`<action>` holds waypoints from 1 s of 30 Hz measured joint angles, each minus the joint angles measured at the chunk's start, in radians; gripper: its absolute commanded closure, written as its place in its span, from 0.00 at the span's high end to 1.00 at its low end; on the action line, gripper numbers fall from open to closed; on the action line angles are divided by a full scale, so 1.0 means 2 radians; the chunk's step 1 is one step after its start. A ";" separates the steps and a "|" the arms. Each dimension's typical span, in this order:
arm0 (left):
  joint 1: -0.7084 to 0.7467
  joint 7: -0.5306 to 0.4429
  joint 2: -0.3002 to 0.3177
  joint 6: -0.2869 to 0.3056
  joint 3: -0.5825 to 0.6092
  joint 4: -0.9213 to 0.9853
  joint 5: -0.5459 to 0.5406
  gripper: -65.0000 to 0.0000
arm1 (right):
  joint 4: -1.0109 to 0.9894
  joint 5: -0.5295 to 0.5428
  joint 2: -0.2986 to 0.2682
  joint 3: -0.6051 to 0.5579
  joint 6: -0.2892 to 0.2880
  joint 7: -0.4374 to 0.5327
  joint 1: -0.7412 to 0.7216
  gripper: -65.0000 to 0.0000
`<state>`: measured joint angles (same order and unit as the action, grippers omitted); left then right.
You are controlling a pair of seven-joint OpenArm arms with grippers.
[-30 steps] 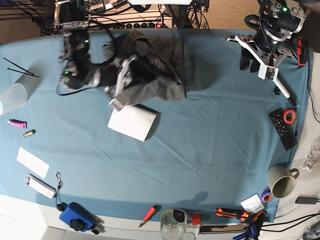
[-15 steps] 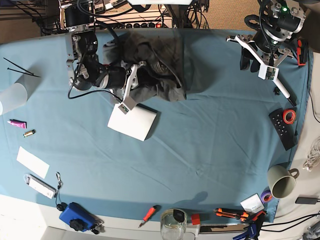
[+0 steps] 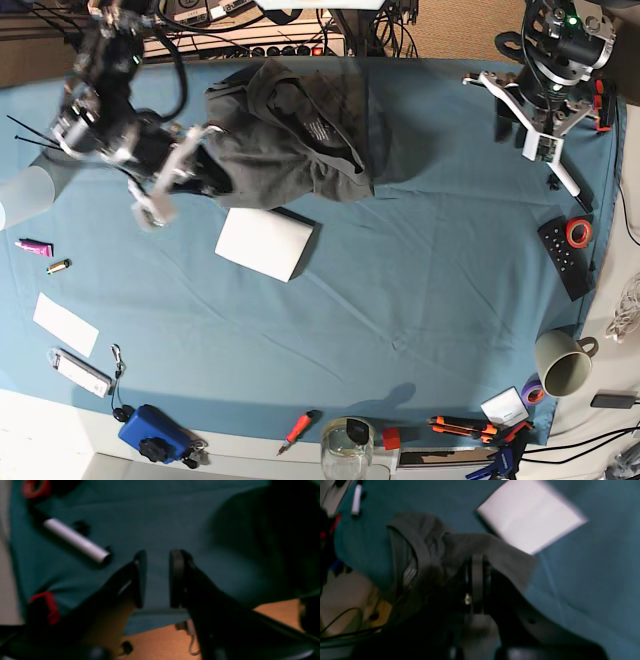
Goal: Fold the T-shirt properly
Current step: 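Release the shirt and raise the right gripper away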
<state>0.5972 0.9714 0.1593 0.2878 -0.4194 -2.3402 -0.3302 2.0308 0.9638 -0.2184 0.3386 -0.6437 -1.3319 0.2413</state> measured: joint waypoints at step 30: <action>0.195 0.038 0.007 -0.035 0.000 0.000 0.039 0.00 | 0.049 -0.129 0.001 0.092 -0.007 0.050 0.344 0.00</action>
<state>0.9867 1.0466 0.1741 0.2173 -0.4191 -2.3402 -0.2520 2.1288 0.7067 -0.2165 0.5228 -0.6575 -1.2312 0.9302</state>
